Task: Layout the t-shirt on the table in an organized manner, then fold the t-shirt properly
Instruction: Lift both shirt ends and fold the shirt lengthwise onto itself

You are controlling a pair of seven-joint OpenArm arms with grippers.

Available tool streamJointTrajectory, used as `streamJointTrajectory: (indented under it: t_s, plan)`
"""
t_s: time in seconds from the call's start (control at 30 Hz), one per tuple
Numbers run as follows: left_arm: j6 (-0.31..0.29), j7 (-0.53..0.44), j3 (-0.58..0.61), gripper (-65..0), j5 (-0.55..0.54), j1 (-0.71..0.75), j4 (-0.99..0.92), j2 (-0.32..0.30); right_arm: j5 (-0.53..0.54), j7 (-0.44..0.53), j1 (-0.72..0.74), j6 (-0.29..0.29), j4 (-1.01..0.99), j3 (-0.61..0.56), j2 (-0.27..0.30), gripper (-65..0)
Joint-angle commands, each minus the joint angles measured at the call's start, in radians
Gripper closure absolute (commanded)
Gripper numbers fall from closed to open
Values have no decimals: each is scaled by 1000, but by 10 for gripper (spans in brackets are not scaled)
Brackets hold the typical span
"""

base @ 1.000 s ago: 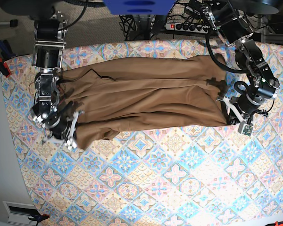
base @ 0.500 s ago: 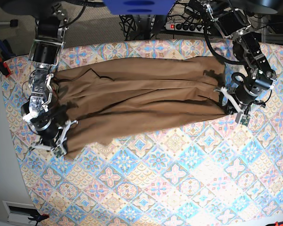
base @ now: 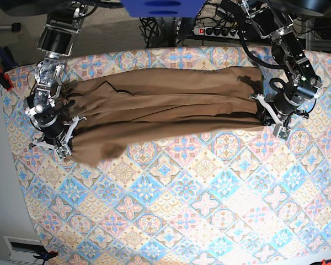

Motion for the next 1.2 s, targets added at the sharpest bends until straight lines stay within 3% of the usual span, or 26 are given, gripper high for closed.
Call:
streamJointTrajectory:
  t_s: [0.0,0.7,0.9,1.17]
  plan:
    - [4,-20,-2,0,-6,2,19,-13,21,48,38,-16,47,14,9,0]
    - [4,-20,2,0,-5,68,19,-13,21,50,-168,-16,241,143,-60,0]
    - [4,-20,31,0,114,88,19,-8,21,50,-220,-17,241,163,-63,0]
    - [4,-20,56,0,149,102,14,-8,19,50,-234,-14,293,254,-144,0]
